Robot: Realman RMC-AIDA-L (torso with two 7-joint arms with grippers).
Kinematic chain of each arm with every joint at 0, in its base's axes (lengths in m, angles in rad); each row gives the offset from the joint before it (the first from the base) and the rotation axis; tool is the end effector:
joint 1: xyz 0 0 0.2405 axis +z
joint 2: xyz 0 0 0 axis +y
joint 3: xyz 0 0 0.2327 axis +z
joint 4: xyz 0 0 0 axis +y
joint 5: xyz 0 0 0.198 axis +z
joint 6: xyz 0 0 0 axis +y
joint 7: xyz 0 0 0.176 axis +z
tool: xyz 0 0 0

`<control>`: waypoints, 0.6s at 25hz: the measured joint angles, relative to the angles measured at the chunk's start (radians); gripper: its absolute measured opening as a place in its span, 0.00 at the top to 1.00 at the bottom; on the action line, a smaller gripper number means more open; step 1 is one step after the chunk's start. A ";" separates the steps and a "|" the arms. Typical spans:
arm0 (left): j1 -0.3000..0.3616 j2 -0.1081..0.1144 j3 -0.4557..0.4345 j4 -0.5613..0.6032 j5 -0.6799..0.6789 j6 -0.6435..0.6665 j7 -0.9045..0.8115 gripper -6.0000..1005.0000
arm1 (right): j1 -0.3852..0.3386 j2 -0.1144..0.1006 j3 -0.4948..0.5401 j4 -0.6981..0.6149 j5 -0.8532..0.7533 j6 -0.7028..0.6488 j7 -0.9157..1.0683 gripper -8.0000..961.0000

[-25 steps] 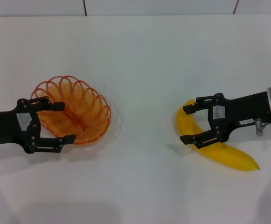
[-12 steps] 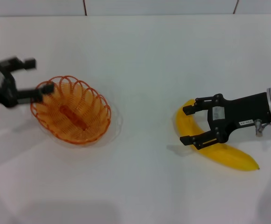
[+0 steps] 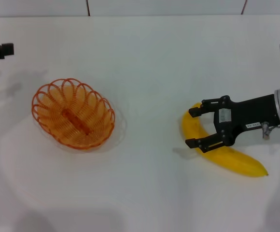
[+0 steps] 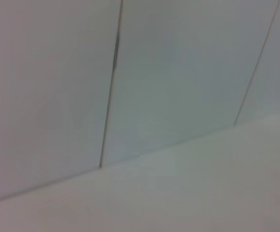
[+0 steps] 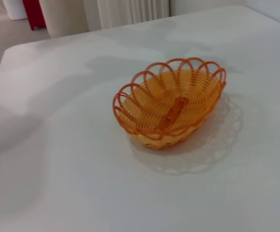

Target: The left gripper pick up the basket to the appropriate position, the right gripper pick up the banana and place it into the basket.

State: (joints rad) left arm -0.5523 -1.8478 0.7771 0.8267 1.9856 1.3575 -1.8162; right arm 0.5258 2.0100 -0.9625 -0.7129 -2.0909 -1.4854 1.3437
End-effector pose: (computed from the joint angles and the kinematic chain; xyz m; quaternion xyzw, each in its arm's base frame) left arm -0.2527 0.3915 0.0997 -0.8959 -0.3103 -0.1541 0.2781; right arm 0.2486 0.3144 -0.0263 -0.9847 0.1281 0.0824 0.0843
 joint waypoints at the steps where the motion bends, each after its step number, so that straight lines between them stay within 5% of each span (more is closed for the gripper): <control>1: -0.021 0.003 0.000 -0.007 0.039 -0.001 -0.015 0.11 | 0.002 0.001 0.000 0.001 -0.001 0.005 0.000 0.07; 9: -0.157 -0.029 0.007 -0.048 0.340 -0.005 -0.097 0.12 | 0.011 0.011 -0.001 -0.003 -0.022 0.009 0.006 0.07; 15: -0.199 -0.054 0.007 -0.076 0.436 -0.035 -0.102 0.12 | 0.015 0.012 -0.001 -0.003 -0.023 0.009 0.005 0.07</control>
State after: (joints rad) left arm -0.7508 -1.9021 0.7836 0.7508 2.4215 1.3222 -1.9181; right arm 0.5407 2.0219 -0.9632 -0.7164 -2.1134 -1.4764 1.3486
